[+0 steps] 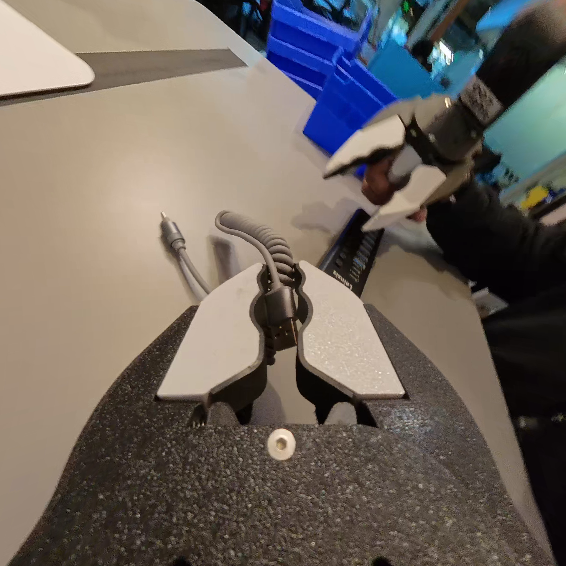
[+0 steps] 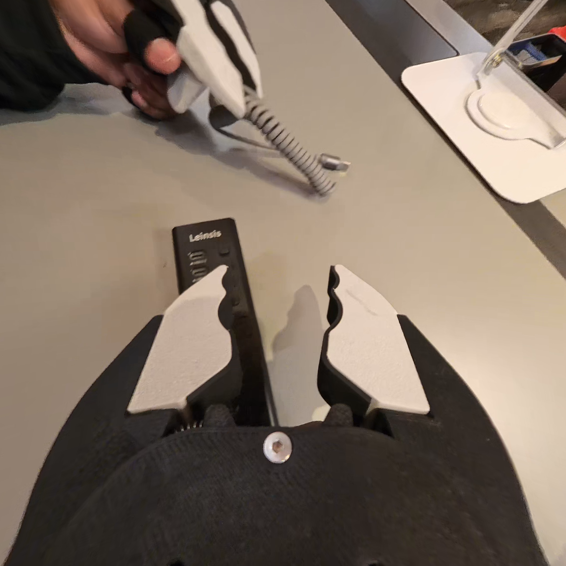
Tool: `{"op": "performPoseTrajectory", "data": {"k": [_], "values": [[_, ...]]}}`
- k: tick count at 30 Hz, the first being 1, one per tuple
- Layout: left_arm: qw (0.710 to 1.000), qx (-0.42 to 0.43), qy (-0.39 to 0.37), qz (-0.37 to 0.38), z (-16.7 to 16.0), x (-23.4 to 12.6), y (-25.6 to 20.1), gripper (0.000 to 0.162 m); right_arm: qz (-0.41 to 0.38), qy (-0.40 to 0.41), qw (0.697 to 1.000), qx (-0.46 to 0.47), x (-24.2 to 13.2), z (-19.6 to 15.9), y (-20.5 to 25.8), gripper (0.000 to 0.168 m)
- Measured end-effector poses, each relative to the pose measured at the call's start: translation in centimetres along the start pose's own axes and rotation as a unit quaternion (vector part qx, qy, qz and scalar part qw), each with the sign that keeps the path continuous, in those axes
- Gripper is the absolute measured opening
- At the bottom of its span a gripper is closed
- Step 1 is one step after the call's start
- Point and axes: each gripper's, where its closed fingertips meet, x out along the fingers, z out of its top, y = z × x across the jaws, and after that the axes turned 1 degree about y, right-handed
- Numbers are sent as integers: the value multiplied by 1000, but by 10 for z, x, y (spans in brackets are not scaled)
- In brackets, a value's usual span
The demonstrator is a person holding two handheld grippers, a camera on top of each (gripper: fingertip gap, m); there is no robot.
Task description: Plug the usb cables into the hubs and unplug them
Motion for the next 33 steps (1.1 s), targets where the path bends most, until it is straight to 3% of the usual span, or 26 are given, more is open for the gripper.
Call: {"op": "performPoseTrajectory", "data": {"k": [4,9,13,15,18,22,26,33], "values": [[993,101,61,1,-15,5,-12,15,-31,-14,999,-5,12,3,-17,57],[981,137,136,29,-34,8,-2,17,-76,-24,997,-15,2,-18,-32,48],[981,143,128,-22,-32,7,-19,42,-74,-37,996,17,-5,-17,-38,49],[980,162,116,-10,-26,2,-17,49,-74,-35,996,22,-7,-20,-38,49],[983,160,79,31,-11,-9,0,49,-67,-27,996,43,-5,-27,-41,49],[991,89,37,97,1,-20,42,49,-66,-17,995,76,-2,-35,-48,49],[990,59,69,111,-2,-11,55,48,-64,-15,994,87,-2,-36,-49,48],[968,122,142,165,-14,10,64,48,-60,-5,995,80,0,-37,-47,49]]}}
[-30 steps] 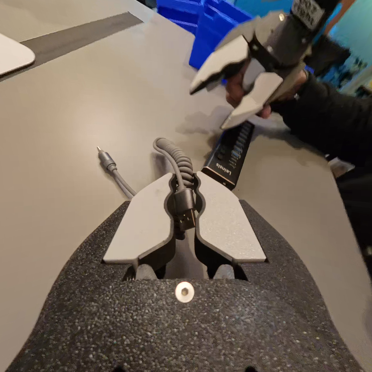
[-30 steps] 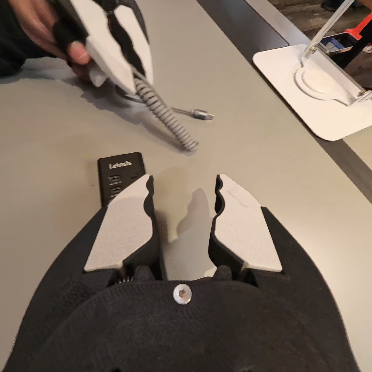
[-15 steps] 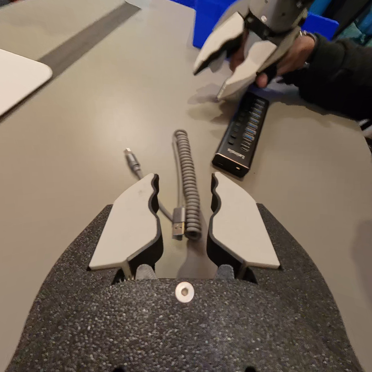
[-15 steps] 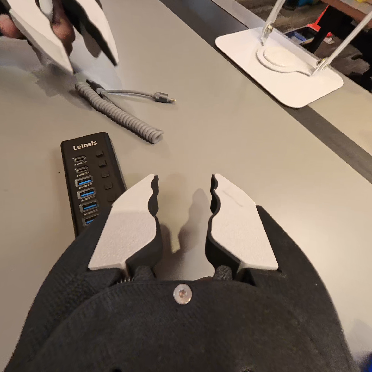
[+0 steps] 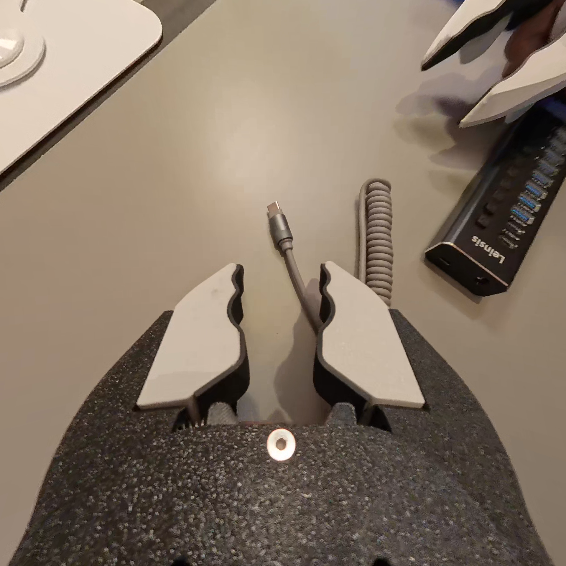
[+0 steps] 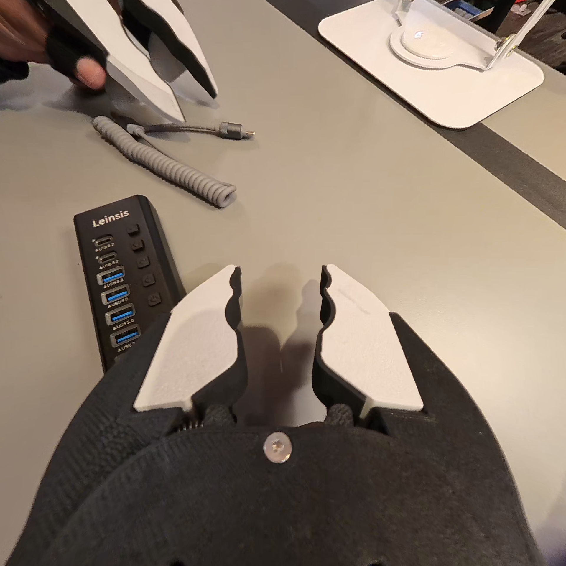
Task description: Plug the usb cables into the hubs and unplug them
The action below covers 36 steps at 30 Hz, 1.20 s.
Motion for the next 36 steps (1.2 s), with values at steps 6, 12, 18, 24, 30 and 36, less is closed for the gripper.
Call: {"op": "performPoseTrajectory", "data": {"k": [6,12,18,24,30,36], "values": [[999,16,39,11,-2,14,1,42,20,1,1000,20,-9,3,1,49],[999,-4,31,8,-3,11,1,37,55,-8,998,20,-17,10,15,49],[1000,1,18,20,-1,8,3,40,95,10,995,-20,-13,7,40,59],[993,-12,-101,55,19,-26,1,40,172,55,980,-79,-20,14,81,70],[986,-15,-162,45,24,-51,-23,40,168,196,955,-147,6,-23,101,72],[983,-57,-175,24,9,-63,-23,40,136,221,955,-142,12,-27,97,59]]}}
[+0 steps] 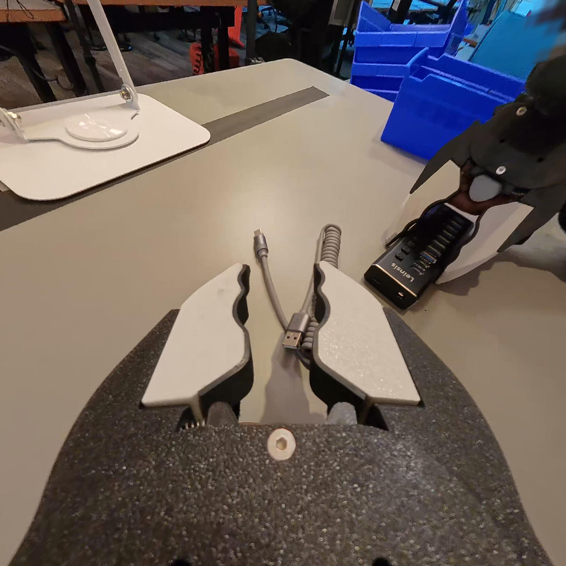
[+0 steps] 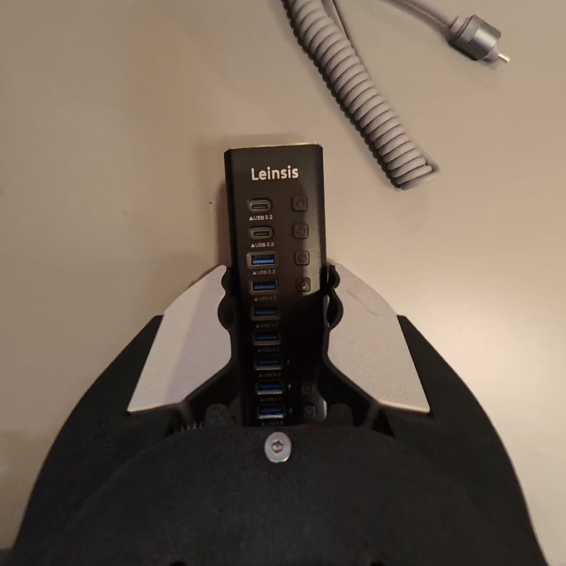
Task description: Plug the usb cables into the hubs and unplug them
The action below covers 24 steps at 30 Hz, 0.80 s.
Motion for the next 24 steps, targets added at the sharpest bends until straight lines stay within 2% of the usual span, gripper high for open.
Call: {"op": "performPoseTrajectory", "data": {"k": [4,8,14,16,21,24], "values": [[998,-36,-25,-45,4,-5,-7,40,-7,-19,1000,15,0,7,4,58],[991,-44,-31,-120,8,-5,-32,41,-6,-102,994,27,-18,35,11,58],[956,-73,-116,-259,29,-13,-76,64,-17,-226,973,43,-42,78,10,58],[945,-61,-136,-291,33,-17,-90,73,-11,-260,964,44,-47,91,12,58],[930,0,-163,-329,37,-30,-113,82,30,-338,940,37,-52,124,25,58],[915,-2,-203,-348,46,-40,-116,81,73,-369,926,28,-50,140,36,58]]}}
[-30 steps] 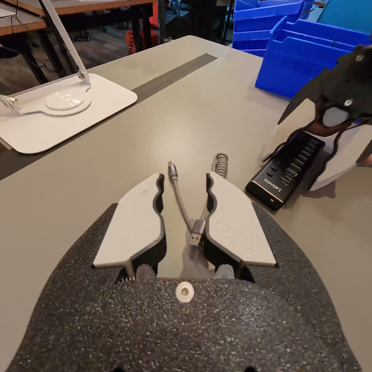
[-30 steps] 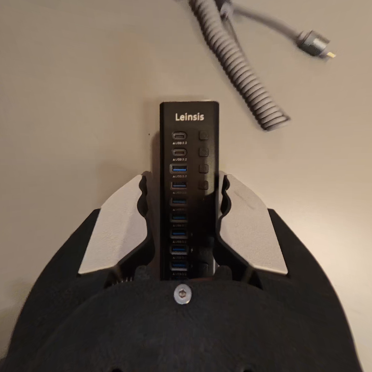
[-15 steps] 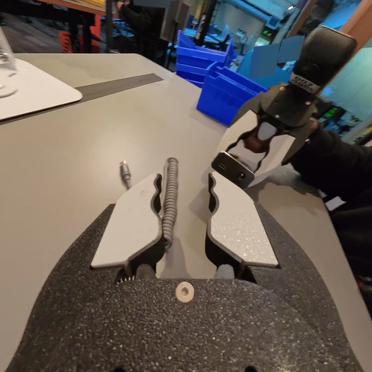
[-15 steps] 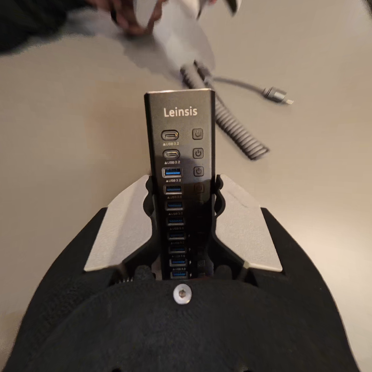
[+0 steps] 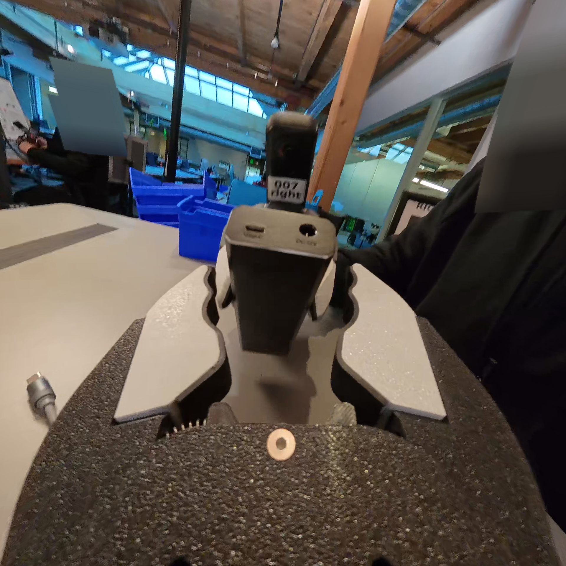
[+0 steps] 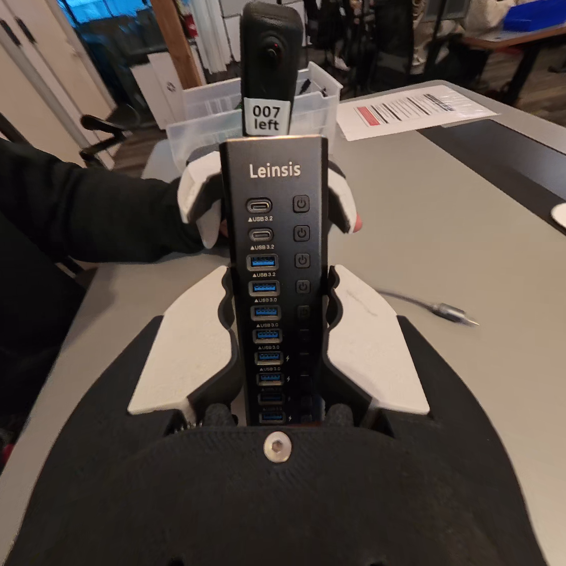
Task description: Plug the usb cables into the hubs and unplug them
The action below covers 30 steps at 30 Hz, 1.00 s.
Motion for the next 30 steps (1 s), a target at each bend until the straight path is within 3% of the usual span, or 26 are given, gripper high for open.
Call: {"op": "performPoseTrajectory", "data": {"k": [4,11,16,21,30], "values": [[999,25,-26,20,10,-9,4,62,10,-24,1000,-8,19,5,1,58],[992,108,43,54,10,-17,3,61,-2,-19,999,-27,45,5,2,59],[982,138,90,90,9,-34,12,61,-55,-10,997,-46,28,-1,-17,50],[981,136,93,102,15,-57,17,61,-141,90,985,-37,-1,-39,-66,48],[984,127,66,107,20,-70,24,61,-90,222,971,-21,23,-79,-81,44]]}}
